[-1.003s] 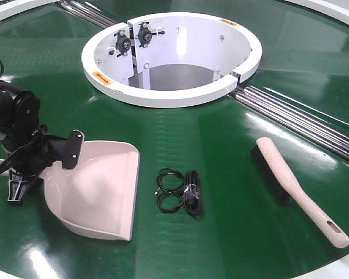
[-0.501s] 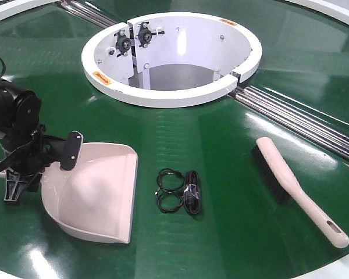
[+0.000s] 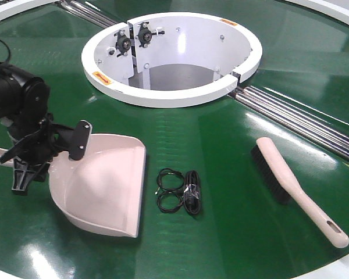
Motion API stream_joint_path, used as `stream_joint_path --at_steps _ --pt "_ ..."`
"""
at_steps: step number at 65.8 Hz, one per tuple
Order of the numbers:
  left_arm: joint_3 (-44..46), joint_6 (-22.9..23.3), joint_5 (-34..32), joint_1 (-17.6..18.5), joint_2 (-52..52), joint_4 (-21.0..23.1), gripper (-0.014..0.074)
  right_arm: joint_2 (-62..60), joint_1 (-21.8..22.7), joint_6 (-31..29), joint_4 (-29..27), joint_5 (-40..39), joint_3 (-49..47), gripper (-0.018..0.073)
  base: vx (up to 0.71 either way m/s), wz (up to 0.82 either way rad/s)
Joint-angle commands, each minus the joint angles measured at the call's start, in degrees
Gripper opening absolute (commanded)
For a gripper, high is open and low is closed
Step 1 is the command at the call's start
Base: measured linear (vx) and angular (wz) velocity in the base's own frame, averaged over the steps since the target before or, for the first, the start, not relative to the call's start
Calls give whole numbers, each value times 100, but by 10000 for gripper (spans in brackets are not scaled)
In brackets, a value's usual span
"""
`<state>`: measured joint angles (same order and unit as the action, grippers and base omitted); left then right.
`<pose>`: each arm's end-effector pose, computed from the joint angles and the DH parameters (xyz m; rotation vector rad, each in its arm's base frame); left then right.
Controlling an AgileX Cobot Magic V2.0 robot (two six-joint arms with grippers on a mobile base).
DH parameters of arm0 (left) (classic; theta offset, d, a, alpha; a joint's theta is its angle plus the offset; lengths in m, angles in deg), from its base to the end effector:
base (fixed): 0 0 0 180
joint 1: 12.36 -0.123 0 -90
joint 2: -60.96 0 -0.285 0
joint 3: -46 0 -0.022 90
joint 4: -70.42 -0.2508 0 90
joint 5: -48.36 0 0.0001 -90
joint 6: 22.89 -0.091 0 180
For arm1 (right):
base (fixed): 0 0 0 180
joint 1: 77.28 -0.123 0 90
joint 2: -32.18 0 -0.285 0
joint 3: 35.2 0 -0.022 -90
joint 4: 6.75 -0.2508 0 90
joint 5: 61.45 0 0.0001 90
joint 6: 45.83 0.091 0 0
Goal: Clean and inspect green conveyor with broom and dustpan
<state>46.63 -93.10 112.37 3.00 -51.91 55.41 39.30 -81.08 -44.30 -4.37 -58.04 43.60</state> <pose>0.3510 -0.0744 0.2228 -2.2011 -2.1354 -0.3732 0.0567 0.0035 0.1991 -0.0612 1.5580 0.0387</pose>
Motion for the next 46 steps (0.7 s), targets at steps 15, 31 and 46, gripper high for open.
stream_joint_path --at_steps 15,31,46 --pt "174 747 127 146 140 -319 -8 -60 19 -5 22 -440 23 -8 0 0" --pt "174 697 121 146 140 -315 -8 -60 19 -5 22 -440 23 -8 0 0" --pt "174 697 263 146 70 -271 -8 -60 19 -5 22 -440 23 -8 0 0"
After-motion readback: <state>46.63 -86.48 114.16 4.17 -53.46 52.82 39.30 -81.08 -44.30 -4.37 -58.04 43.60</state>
